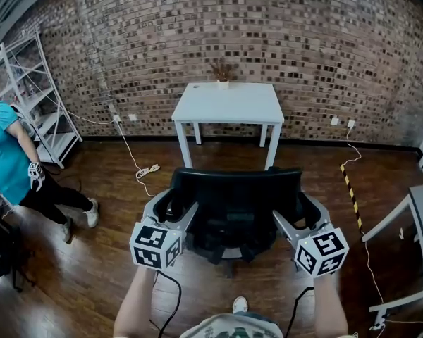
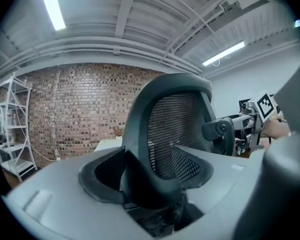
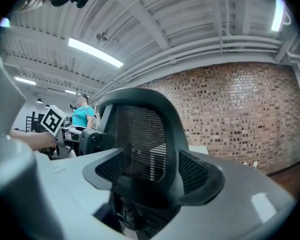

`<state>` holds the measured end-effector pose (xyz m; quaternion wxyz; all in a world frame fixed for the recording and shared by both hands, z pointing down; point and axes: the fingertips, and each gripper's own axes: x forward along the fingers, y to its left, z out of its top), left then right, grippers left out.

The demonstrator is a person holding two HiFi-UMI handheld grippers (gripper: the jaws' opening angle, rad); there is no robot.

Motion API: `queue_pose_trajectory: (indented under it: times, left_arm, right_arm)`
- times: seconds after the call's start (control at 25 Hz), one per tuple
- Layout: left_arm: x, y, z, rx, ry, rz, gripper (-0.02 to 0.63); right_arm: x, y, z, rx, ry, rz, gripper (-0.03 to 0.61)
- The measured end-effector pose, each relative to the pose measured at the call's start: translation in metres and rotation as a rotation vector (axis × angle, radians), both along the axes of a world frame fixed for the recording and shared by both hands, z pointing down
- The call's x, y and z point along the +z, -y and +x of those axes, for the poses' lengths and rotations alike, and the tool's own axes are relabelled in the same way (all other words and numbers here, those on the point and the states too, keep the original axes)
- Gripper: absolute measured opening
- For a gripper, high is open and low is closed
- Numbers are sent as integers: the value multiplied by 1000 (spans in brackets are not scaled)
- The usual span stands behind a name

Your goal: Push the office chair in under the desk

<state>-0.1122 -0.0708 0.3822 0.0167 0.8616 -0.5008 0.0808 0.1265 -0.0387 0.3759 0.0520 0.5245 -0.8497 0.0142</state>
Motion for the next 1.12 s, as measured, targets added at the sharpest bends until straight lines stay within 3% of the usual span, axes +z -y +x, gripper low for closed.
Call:
queue_pose_trajectory:
  times: [0.32,0.84,1.12]
  left_arm:
    - [8,13,5,123,10,-31,390]
    - [7,29,7,91,47,-19,390]
    - [5,43,9,65,35,-10,399]
  right_arm:
    - [4,30,12,-79,69,-45,386]
    - [8,61,4,-146,34,-71,397]
    - [7,73,3,-188,72,-71,364]
